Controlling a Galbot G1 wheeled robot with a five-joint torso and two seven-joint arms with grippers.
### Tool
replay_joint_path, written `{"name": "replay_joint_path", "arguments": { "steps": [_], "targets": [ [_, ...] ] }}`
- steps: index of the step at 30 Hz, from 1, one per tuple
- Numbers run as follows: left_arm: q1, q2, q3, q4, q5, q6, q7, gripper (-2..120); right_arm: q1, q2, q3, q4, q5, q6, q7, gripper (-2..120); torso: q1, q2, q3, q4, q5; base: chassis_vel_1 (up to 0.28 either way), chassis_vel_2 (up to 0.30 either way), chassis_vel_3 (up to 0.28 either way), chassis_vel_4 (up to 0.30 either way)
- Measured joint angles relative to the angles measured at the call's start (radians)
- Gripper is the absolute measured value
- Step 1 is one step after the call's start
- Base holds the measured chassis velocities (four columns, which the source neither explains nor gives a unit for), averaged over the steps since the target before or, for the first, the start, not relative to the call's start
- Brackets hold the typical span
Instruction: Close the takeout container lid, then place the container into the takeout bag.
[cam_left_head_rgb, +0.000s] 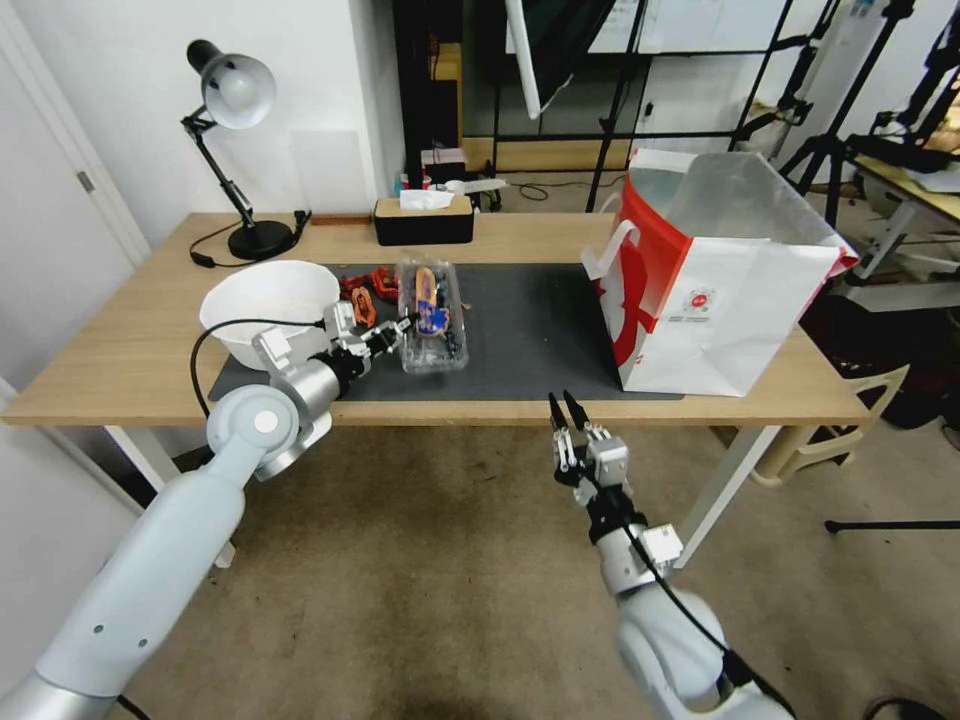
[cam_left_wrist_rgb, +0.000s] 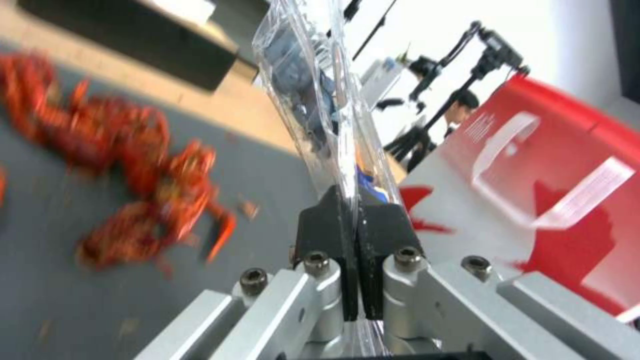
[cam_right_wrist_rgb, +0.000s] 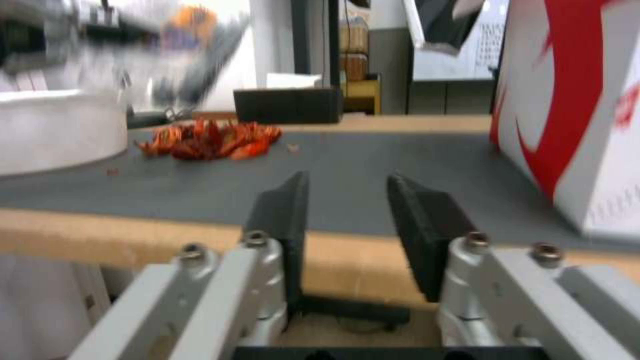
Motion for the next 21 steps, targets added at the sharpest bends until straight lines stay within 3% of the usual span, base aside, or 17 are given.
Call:
{"name": "replay_joint_path", "arguments": {
  "steps": [3, 9, 10, 13, 15, 17, 21],
  "targets": [
    [-0.028, -0.002, 0.018, -0.003, 0.018, -0.038, 0.005, 0, -0.021, 0.009, -0.005, -0.011, 0.000, 0.010, 0.002, 44, 0.000, 0.000, 0.000, 0.0002, 0.0001, 0.000, 0.000, 0.000, 0.000],
    [-0.151, -0.022, 0.129, 0.021, 0.119, -0.165, -0.001, 0, -0.051, 0.027, -0.009, -0.020, -0.006, 0.016, 0.010, 68, 0.000, 0.000, 0.000, -0.0002, -0.0001, 0.000, 0.000, 0.000, 0.000],
    [-0.151, -0.022, 0.129, 0.021, 0.119, -0.165, -0.001, 0, -0.051, 0.027, -0.009, -0.020, -0.006, 0.016, 0.010, 68, 0.000, 0.000, 0.000, -0.0002, -0.0001, 0.000, 0.000, 0.000, 0.000],
    [-0.256, -0.034, 0.193, 0.052, 0.183, -0.204, 0.000, 0, -0.061, 0.029, -0.007, -0.020, -0.021, 0.018, 0.016, 84, 0.000, 0.000, 0.000, 0.0003, 0.0000, 0.000, 0.000, 0.000, 0.000],
    [-0.256, -0.034, 0.193, 0.052, 0.183, -0.204, 0.000, 0, -0.061, 0.029, -0.007, -0.020, -0.021, 0.018, 0.016, 84, 0.000, 0.000, 0.000, 0.0003, 0.0000, 0.000, 0.000, 0.000, 0.000],
    [-0.357, -0.069, 0.254, 0.094, 0.215, -0.250, 0.005, 0, -0.068, 0.034, -0.006, -0.022, -0.035, 0.020, 0.020, 97, 0.000, 0.000, 0.000, 0.0003, 0.0001, 0.000, 0.000, 0.000, 0.000],
    [-0.453, -0.134, 0.307, 0.149, 0.230, -0.290, 0.006, 0, -0.075, 0.048, -0.010, -0.032, -0.065, 0.027, 0.020, 100, 0.000, 0.000, 0.000, 0.0000, 0.0003, 0.000, 0.000, 0.000, 0.000]
  ]
}}
